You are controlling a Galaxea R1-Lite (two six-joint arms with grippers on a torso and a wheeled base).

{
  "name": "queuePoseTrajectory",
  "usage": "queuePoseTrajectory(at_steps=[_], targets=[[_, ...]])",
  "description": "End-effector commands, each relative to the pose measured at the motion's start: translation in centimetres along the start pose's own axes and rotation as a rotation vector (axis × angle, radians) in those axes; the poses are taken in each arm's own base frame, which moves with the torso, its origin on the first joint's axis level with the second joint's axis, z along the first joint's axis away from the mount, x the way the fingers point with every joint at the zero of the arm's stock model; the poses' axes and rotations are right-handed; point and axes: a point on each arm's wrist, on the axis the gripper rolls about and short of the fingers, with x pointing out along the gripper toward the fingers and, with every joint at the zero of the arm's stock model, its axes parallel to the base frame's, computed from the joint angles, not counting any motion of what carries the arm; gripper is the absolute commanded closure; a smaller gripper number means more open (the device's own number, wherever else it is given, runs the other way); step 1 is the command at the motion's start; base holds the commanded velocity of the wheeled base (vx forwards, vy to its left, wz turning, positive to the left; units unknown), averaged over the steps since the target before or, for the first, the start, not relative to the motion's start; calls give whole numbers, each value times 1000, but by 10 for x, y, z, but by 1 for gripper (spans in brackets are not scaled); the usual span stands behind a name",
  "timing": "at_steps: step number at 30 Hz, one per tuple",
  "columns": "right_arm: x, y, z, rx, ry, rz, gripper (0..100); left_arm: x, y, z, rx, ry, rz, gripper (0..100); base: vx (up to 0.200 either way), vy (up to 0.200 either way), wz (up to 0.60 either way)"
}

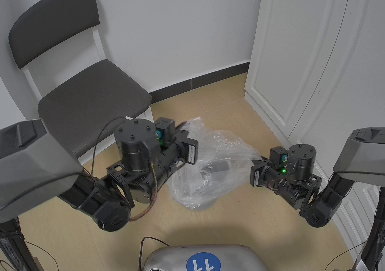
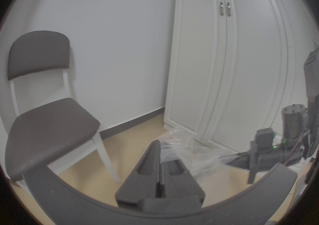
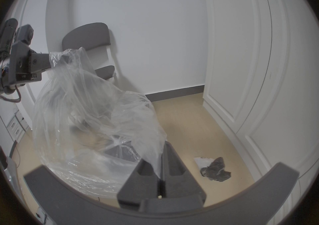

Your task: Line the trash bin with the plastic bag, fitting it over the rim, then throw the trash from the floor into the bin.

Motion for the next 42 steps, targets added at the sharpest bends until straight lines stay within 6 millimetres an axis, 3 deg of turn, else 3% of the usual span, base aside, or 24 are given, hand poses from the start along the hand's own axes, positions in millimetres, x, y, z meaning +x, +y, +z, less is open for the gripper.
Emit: queuePoseTrajectory(at_steps=[1,7,14,33,42], targets=[[-7,-49,21,-58,-4,-141,100,8,59,11,58,-5,159,100,0,0,0],[-19,-79,36,-80,15,-218,100,7,104,13,151,28,282,100,0,0,0],[-21,-98,31,-140,53,-271,100,8,126,6,215,68,343,100,0,0,0],[-29,-104,20,-220,110,-283,100,11,136,1,219,102,371,100,0,0,0],[-16,-92,20,-211,20,-214,100,24,119,-3,206,45,328,100,0,0,0]])
